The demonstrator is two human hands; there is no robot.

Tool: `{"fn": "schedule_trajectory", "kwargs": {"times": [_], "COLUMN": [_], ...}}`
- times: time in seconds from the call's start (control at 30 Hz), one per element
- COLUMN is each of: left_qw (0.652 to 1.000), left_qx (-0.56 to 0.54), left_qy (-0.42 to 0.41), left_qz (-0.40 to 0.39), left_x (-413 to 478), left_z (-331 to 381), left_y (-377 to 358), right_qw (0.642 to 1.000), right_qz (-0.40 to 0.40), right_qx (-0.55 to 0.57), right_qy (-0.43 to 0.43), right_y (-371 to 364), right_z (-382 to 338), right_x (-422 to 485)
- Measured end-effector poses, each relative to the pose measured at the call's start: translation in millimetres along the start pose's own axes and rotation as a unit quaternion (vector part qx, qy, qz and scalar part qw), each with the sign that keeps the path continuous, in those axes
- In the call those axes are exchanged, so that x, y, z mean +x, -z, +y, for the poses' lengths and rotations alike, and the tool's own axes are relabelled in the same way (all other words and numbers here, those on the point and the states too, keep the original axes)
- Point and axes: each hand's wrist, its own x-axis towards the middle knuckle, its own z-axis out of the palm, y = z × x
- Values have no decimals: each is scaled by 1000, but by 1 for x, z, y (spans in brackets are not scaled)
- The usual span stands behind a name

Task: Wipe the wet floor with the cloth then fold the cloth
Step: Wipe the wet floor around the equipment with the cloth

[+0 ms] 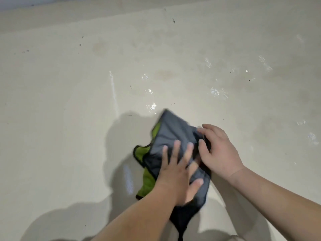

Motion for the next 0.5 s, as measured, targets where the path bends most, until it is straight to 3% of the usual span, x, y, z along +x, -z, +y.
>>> {"fn": "schedule_trajectory", "kwargs": {"times": [0.07, 0.1, 0.23, 0.5], "left_qw": [996, 996, 996, 995], "left_qx": [5, 3, -36, -43], "left_qy": [-85, -84, 75, 40], "left_qz": [-9, -5, 41, 77], "left_x": [8, 13, 17, -5], "left_z": [-26, -44, -99, -141], "left_y": [8, 13, 30, 77], "right_qw": [999, 999, 997, 964], "right_qz": [17, 19, -12, -129], "right_qx": [-35, -41, -45, -210], "right_qy": [11, 14, 66, 101], "right_y": [-3, -4, -18, -74], "right_z": [-4, -4, -10, -50], "right_x": [-3, -4, 2, 39]}}
